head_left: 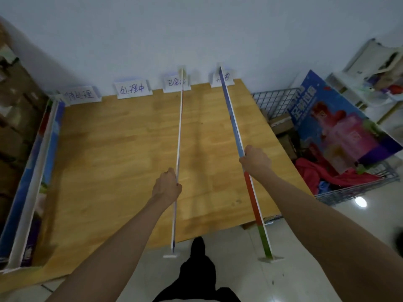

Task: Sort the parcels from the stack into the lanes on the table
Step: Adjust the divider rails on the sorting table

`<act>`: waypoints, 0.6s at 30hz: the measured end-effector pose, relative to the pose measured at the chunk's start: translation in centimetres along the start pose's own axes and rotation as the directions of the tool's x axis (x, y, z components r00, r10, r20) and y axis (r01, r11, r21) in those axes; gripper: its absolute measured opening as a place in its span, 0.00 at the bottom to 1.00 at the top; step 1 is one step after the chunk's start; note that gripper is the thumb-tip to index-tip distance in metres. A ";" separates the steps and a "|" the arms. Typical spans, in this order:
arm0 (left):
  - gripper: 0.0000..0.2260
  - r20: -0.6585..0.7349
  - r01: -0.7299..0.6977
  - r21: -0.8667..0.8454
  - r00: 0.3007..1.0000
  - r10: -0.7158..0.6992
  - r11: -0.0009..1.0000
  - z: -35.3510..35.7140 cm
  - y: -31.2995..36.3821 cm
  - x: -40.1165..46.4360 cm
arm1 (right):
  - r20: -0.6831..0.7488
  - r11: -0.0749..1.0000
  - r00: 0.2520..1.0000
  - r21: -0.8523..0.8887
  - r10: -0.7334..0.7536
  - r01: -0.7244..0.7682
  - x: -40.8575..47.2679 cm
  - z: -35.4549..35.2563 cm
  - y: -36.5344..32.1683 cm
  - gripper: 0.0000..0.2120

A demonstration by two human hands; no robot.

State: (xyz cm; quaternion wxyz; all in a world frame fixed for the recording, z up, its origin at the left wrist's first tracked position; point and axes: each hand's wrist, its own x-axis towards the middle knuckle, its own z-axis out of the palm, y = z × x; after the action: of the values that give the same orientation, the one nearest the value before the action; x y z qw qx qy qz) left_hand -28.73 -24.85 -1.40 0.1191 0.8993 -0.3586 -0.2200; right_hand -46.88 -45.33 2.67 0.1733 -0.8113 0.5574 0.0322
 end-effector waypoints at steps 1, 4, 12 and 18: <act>0.07 0.009 -0.013 -0.003 1.000 0.013 1.000 0.2 0.8 0.9 | -0.007 1.000 1.000 0.002 0.010 -0.010 0.9 -0.3 0.6 0.05; 0.08 0.028 -0.059 0.009 0.998 0.058 0.998 0.7 3.1 3.8 | -0.010 1.000 0.999 0.006 0.030 -0.030 3.7 -1.5 2.1 0.06; 0.07 0.067 -0.063 -0.001 0.996 0.063 0.998 2.9 8.1 9.4 | -0.006 0.998 0.998 -0.017 0.062 -0.062 10.0 -3.4 6.4 0.07; 0.07 0.075 -0.027 -0.024 0.997 0.029 0.999 5.6 10.8 11.4 | 0.037 0.997 0.997 -0.033 0.073 -0.072 14.8 -3.8 10.0 0.08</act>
State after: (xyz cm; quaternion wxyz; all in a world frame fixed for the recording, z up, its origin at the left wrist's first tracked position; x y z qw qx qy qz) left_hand -30.41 -40.82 -5.84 0.1190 0.8839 -0.3728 -0.2563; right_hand -50.97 -62.95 0.18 0.1697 -0.7925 0.5825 0.0629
